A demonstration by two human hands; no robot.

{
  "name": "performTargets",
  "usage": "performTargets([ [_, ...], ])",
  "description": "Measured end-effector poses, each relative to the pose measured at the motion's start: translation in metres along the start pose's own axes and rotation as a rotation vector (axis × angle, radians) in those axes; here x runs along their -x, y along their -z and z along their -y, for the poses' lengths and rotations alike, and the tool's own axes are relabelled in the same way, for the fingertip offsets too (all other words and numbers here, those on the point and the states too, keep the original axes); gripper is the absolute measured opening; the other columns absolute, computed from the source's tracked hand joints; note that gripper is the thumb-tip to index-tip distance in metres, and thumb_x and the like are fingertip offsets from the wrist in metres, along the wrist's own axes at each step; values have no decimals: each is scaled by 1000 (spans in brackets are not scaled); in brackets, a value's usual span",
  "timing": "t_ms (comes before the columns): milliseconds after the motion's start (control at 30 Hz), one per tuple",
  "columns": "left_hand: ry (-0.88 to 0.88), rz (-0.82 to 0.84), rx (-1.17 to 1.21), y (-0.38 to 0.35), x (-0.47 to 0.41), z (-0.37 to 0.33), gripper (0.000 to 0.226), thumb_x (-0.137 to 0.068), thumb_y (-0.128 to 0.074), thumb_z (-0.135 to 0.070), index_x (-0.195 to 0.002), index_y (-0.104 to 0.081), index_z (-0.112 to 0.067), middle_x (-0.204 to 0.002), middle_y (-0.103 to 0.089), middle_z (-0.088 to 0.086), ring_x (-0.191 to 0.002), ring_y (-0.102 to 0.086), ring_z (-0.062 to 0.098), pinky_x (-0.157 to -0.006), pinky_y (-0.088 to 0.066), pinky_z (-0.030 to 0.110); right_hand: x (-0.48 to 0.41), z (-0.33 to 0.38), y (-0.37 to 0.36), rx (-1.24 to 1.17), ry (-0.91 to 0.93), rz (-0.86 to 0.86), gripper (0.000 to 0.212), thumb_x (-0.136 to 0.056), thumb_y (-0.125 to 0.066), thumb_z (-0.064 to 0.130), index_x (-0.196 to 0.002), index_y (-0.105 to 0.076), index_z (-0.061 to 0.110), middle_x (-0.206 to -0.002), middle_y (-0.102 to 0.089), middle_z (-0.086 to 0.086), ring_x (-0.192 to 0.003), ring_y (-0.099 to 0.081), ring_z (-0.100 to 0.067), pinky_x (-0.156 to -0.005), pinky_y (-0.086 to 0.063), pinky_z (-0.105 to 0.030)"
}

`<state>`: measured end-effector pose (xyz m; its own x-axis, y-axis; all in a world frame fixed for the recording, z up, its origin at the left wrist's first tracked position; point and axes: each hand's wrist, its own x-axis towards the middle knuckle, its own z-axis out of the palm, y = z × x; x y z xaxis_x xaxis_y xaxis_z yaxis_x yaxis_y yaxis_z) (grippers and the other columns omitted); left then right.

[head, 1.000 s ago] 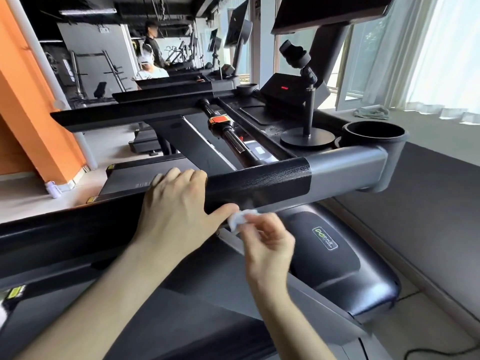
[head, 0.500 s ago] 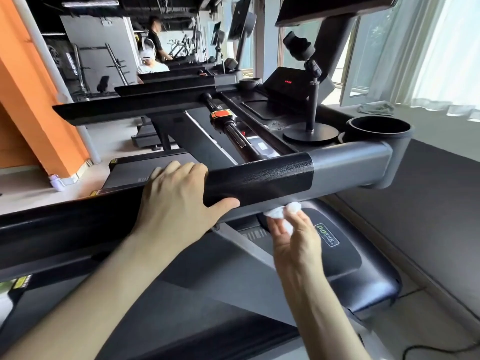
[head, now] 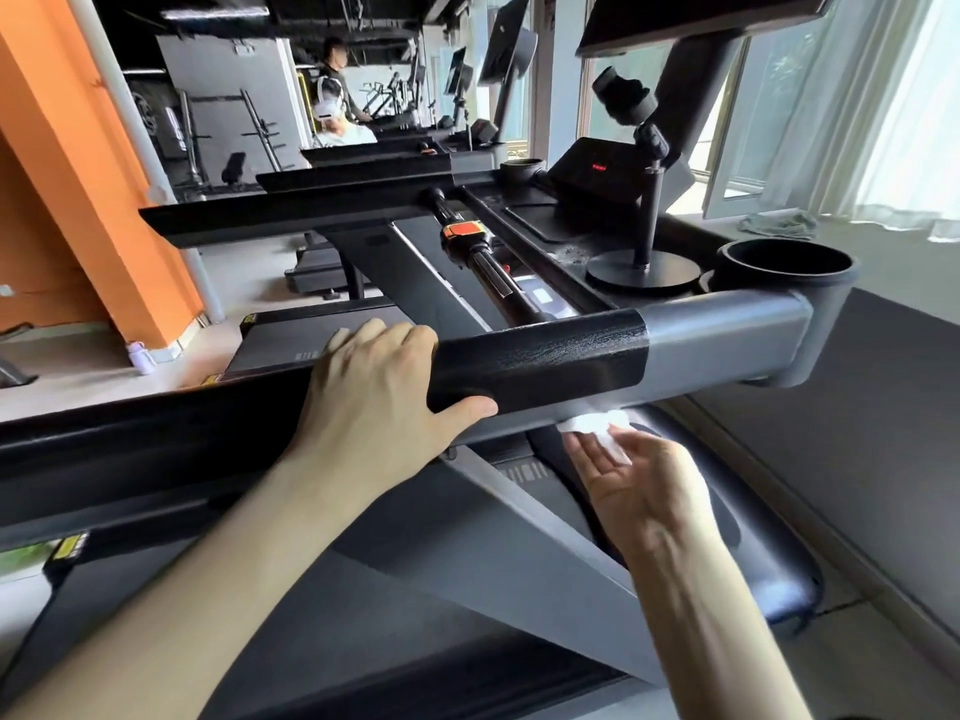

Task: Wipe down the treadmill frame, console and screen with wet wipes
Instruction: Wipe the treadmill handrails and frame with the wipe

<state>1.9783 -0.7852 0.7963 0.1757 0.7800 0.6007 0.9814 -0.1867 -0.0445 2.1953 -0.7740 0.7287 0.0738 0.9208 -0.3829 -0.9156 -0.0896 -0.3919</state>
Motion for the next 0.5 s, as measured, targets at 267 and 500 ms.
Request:
performTargets([
  [267,-8,-9,26,0,-2,0,68,-74,-52,-84,-83,-59,-17,-84,-66,-2,-88,-59,27,-84,-43,42,30,-61,-20,311,-207,117,22,-99,-41,-7,-115,-54,-15,-118,-62,-29,-99,-68,-43,-89,-59,-47],
  [500,-23,3,-7,1,-3,1,68,-76,-49,-84,-84,-58,-17,-82,-65,-1,-87,-58,27,-87,-43,43,8,20,0,-73,14,108,34,-80,-36,-12,-109,-44,5,-97,-53,-13,-111,-58,-24,-102,-51,-53],
])
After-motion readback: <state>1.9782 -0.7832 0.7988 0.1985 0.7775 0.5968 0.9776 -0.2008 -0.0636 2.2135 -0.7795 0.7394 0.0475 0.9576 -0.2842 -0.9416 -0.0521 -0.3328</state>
